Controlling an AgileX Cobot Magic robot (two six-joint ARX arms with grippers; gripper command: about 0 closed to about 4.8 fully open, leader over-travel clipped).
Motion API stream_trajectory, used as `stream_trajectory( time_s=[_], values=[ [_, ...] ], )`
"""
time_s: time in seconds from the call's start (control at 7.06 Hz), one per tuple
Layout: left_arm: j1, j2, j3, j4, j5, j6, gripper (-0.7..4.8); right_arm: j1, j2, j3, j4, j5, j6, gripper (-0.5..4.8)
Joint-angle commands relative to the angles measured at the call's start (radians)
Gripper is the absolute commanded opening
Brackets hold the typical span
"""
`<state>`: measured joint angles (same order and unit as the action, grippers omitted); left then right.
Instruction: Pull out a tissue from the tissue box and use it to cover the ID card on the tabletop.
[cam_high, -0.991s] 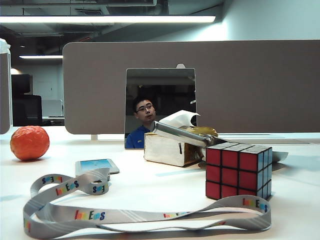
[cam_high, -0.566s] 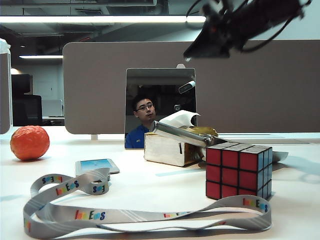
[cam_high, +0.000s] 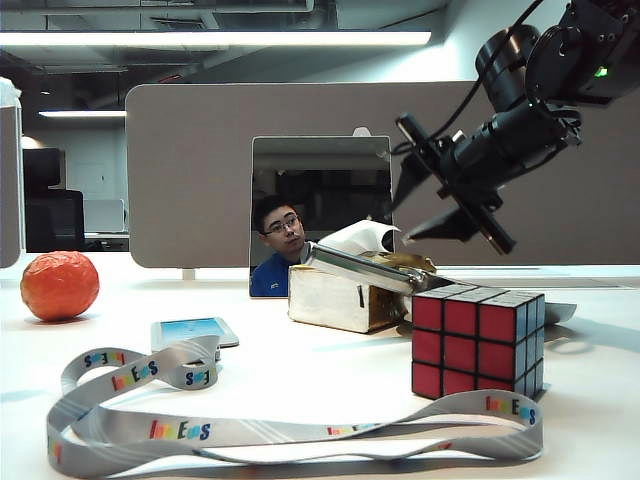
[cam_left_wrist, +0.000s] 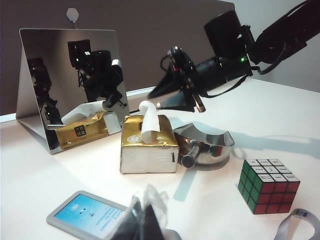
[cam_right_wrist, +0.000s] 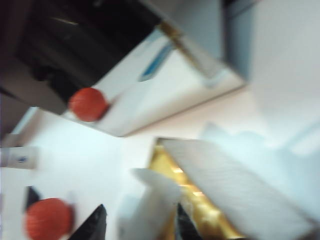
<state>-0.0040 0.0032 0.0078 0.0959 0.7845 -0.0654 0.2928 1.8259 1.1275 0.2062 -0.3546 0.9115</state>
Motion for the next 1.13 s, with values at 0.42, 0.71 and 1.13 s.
stream_trajectory(
  time_s=[0.42, 0.71, 1.13],
  values=[
    [-0.001, 0.001, 0.003, 0.017, 0.002, -0.002, -0.06, 0.002, 0.033, 0.004, 0.049, -0.045, -0.063, 1.76],
    [-0.001, 0.001, 0.003, 0.002, 0.002, -0.002, -0.06, 0.018, 0.079, 0.003, 0.165, -0.048, -0.018, 0.38],
    [-0.001, 0.001, 0.003, 0.002, 0.002, -0.002, -0.06, 0.018, 0.023, 0.004, 0.342, -0.239, -0.018, -0.06]
  ],
)
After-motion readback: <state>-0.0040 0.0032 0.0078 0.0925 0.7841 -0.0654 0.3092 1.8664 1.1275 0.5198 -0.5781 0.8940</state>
